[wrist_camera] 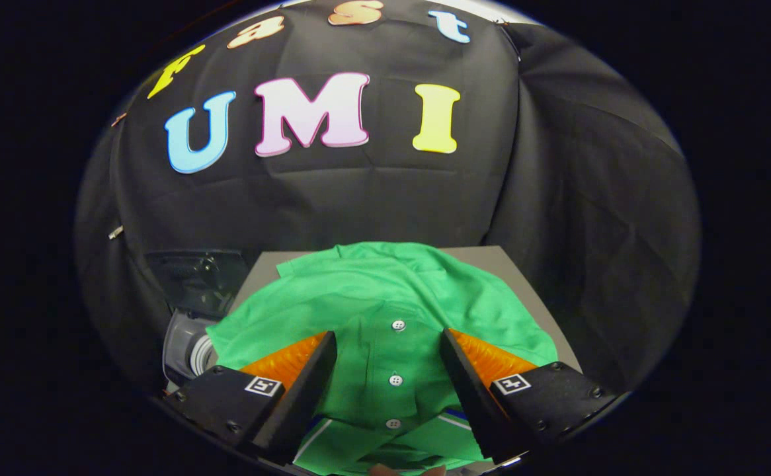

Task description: Put the clothes into the washing machine and then close the washing machine lid.

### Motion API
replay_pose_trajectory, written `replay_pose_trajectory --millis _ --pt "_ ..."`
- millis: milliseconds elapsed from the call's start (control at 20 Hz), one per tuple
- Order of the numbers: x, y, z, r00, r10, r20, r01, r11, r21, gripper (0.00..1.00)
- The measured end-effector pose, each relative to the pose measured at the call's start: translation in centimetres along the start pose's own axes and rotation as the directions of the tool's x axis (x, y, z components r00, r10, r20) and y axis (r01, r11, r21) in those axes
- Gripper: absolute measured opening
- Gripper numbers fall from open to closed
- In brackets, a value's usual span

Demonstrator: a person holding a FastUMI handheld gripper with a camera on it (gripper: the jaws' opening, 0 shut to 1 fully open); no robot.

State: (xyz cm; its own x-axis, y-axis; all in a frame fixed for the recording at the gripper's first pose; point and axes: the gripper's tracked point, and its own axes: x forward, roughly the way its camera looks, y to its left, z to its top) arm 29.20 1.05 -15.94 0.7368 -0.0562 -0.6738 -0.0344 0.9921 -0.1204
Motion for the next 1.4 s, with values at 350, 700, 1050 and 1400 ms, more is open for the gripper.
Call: replay_pose_trajectory --millis 350,700,1050,1400 --pt "-0.8 0.8 0.5 1.0 0.014 -0.012 -0.014 1.0 -0.008 0.43" --pt "-1.9 1.8 2.5 0.996 0.093 -0.012 -0.091 0.989 0.121 0.17" --pt "-9.0 0.7 10.3 0.984 0.142 0.104 -0.162 0.962 0.222 0.17" --pt "-15.9 4.6 15.9 0.962 0.172 0.213 -0.208 0.966 0.157 0.17"
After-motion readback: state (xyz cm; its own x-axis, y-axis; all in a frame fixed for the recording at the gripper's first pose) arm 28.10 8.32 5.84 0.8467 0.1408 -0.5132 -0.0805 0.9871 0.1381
